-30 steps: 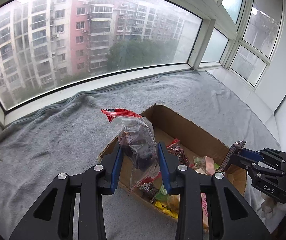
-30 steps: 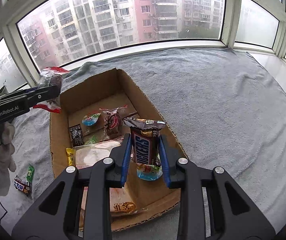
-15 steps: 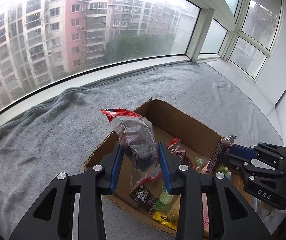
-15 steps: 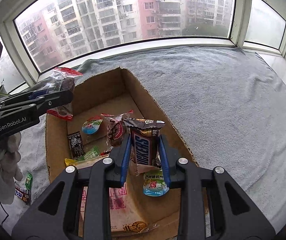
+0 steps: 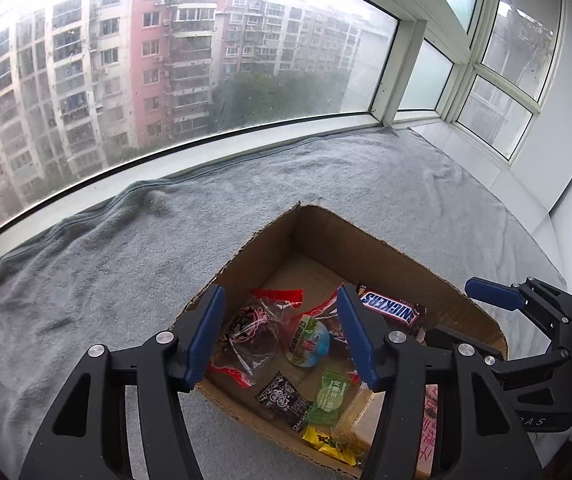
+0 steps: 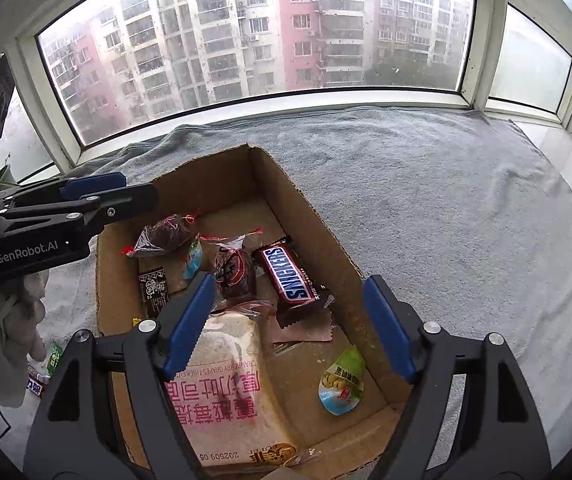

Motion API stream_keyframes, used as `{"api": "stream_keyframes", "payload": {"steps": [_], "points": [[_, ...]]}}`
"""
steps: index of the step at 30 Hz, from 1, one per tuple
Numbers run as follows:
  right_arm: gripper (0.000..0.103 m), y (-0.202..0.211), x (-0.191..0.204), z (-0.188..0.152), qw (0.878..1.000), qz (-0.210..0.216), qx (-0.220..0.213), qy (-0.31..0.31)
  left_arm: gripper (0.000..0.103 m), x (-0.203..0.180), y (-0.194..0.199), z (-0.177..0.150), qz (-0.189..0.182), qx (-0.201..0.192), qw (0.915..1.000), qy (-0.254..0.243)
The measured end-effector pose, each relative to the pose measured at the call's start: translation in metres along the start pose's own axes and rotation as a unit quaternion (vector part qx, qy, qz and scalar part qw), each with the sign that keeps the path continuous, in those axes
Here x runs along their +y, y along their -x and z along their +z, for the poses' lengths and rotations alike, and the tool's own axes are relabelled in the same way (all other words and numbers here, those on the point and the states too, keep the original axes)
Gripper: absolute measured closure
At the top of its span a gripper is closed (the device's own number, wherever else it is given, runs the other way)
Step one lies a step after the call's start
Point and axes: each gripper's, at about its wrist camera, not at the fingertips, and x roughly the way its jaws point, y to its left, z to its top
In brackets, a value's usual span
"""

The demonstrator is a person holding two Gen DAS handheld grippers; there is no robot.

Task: Organize snacks

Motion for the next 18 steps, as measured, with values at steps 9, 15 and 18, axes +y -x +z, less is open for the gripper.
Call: {"api": "stream_keyframes", "payload": {"steps": [9,15,18], "points": [[0.024,0.006,-0.004,-0.005,1.0,-0.001,0.009,-0.008,0.046,-0.001,0.008,0.0,0.0,-0.004,1.0,-0.004],[0.024,0.021,-0.002,-0.009,1.0,-0.007,-0.002,-0.007,0.046,-0.003,0.024,-0.001,0.003,-0.013,0.9999,-0.007],[0.024,0.032,-0.003,-0.011,1.0,-0.007,-0.011,-0.015,0.046,-0.003,0.034,-0.002,0.001,-0.017,0.9998,-0.004]]}}
